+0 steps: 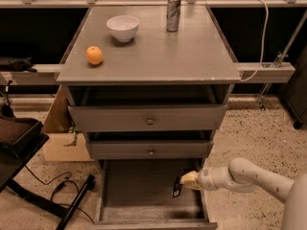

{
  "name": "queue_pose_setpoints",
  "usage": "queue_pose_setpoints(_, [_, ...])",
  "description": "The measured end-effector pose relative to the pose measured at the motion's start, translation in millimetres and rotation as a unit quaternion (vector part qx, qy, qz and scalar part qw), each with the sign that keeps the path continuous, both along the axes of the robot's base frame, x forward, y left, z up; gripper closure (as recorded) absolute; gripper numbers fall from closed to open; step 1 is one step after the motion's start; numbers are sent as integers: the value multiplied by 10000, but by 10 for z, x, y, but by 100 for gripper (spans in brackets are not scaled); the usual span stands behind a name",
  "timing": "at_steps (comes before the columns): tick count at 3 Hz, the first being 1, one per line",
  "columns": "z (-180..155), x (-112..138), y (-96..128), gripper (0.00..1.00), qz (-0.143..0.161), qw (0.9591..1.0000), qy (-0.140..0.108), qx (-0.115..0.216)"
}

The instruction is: Place rxbar chocolate into bottom drawer

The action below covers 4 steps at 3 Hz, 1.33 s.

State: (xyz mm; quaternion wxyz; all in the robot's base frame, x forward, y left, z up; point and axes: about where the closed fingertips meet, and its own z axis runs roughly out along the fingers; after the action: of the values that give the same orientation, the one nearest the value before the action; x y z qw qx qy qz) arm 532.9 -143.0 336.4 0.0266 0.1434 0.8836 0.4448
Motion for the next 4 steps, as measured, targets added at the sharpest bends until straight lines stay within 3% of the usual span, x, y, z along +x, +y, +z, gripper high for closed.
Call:
queue_pose_setpoints(1, [-119, -5, 161, 100, 103, 9999, 40, -106])
queue_pose_setpoints(3, [-893, 227, 461, 100, 163, 9993, 127, -300])
queue_pose_setpoints(4, [-1339, 346, 380, 100, 25, 9994, 222, -279])
